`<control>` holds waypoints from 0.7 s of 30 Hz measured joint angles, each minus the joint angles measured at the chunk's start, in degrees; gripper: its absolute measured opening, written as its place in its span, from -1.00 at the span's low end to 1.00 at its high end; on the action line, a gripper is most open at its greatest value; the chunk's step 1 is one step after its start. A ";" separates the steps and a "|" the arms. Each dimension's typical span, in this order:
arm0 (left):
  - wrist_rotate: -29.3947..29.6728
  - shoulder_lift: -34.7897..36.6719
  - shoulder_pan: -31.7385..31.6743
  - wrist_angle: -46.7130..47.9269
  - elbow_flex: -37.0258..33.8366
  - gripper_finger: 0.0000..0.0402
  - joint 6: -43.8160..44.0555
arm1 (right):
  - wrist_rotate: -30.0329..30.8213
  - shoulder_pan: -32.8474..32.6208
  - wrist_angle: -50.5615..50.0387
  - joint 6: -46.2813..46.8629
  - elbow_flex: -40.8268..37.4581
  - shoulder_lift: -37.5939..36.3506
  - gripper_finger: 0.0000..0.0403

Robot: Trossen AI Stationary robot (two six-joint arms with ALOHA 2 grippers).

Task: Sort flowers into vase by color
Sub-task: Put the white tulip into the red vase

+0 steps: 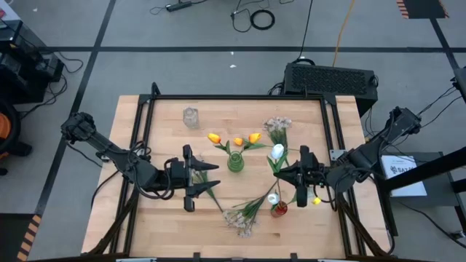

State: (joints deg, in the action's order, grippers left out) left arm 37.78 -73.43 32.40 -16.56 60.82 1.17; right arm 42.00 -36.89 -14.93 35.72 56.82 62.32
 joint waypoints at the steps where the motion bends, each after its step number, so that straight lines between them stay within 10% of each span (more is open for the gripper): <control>1: 0.00 0.00 0.00 0.01 0.00 0.03 0.00 | -0.01 -0.04 0.01 0.16 0.00 0.08 -0.98; 21: 0.00 0.00 0.00 0.02 0.00 0.03 -0.02 | -0.29 -1.50 -3.74 2.72 0.00 0.12 -0.84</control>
State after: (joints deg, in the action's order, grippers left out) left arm 37.78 -73.43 32.40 -16.53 60.82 1.15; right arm 41.70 -38.39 -18.67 38.44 56.82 62.43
